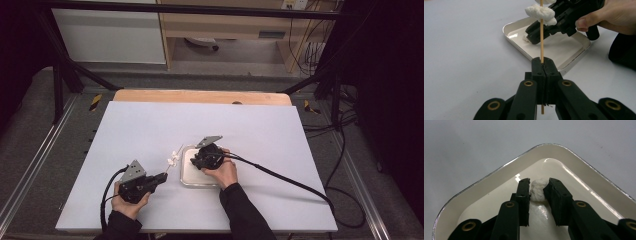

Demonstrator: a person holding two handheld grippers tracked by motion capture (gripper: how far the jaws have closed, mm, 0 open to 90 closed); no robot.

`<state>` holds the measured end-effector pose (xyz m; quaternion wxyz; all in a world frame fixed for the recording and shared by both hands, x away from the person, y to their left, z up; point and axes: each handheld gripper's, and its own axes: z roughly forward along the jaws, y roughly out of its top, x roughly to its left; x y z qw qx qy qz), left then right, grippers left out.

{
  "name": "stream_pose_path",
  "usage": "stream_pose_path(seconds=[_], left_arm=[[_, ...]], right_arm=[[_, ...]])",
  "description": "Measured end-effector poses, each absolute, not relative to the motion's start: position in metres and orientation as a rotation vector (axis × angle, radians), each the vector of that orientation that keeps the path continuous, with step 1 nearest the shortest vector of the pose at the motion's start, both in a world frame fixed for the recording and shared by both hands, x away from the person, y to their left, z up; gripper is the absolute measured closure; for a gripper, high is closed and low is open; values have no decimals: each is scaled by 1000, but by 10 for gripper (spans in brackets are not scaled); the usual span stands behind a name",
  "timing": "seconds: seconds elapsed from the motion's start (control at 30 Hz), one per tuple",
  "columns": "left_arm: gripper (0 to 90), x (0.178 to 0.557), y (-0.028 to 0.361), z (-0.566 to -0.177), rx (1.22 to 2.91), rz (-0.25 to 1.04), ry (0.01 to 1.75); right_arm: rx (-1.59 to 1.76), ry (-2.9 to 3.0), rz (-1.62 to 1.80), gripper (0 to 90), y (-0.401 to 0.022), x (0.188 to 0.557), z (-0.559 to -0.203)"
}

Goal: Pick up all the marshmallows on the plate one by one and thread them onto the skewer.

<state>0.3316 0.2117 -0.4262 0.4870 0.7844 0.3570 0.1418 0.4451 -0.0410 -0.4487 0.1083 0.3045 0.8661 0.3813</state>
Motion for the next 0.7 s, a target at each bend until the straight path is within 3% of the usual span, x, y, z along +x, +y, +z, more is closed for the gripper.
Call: stream_pose_path(seconds=[0.23, 0.7], left_arm=[[887, 332, 212, -426, 1908, 343, 869], [887, 331, 210, -426, 1909, 339, 863]], right_arm=[[932, 2532, 1134, 775, -42, 445, -448], [964, 2506, 1311, 791, -59, 435, -419]])
